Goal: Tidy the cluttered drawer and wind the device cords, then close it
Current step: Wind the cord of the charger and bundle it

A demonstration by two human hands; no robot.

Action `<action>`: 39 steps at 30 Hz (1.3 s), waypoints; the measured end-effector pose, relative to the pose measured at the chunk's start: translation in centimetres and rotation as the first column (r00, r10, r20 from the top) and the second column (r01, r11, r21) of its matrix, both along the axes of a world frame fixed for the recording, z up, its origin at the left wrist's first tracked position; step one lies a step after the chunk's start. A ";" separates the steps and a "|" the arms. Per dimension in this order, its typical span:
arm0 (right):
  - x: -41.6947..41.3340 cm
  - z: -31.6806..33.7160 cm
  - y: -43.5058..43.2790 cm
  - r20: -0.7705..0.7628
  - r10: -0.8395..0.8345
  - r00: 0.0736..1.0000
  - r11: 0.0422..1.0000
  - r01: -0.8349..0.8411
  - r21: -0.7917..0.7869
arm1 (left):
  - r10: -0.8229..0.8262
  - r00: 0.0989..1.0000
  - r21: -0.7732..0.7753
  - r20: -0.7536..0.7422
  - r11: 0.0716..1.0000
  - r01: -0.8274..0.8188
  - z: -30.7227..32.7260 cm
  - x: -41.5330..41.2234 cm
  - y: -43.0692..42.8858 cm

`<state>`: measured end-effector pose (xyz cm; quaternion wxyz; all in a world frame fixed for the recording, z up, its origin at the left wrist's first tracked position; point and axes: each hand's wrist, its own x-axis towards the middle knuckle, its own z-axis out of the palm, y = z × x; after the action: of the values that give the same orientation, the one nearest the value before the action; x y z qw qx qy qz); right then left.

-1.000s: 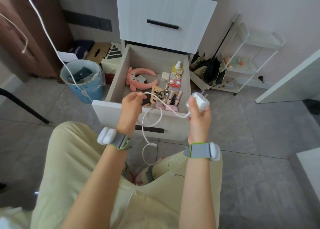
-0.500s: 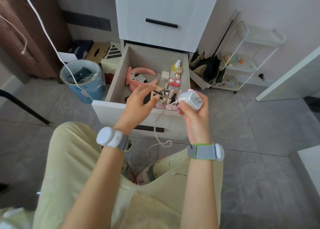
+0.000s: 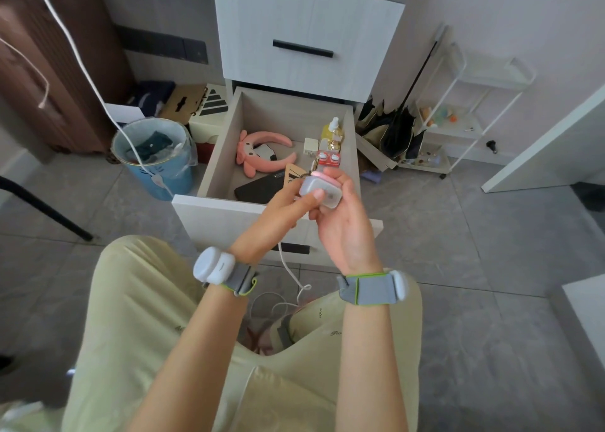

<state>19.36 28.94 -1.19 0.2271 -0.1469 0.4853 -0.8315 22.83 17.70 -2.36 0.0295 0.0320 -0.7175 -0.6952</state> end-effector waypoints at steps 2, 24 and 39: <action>0.1 -0.2 -0.4 -0.050 -0.006 0.999 0.995 0.011 0.104 | -0.018 0.999 -0.002 -0.050 1.000 0.018 0.2 0.2 -0.3; -0.1 -0.5 1.8 0.214 0.188 0.959 0.924 -0.246 0.291 | -0.189 0.980 0.108 -0.056 0.975 0.194 -0.2 1.2 -3.3; -0.1 0.2 1.6 0.186 -0.131 0.974 0.990 0.119 0.075 | 0.126 0.992 -0.057 0.017 0.991 -0.124 0.0 -0.7 -0.5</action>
<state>19.24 30.55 -0.98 0.2242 -0.0288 0.4956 -0.8386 22.17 17.19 -2.36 0.0666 0.0831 -0.7335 -0.6713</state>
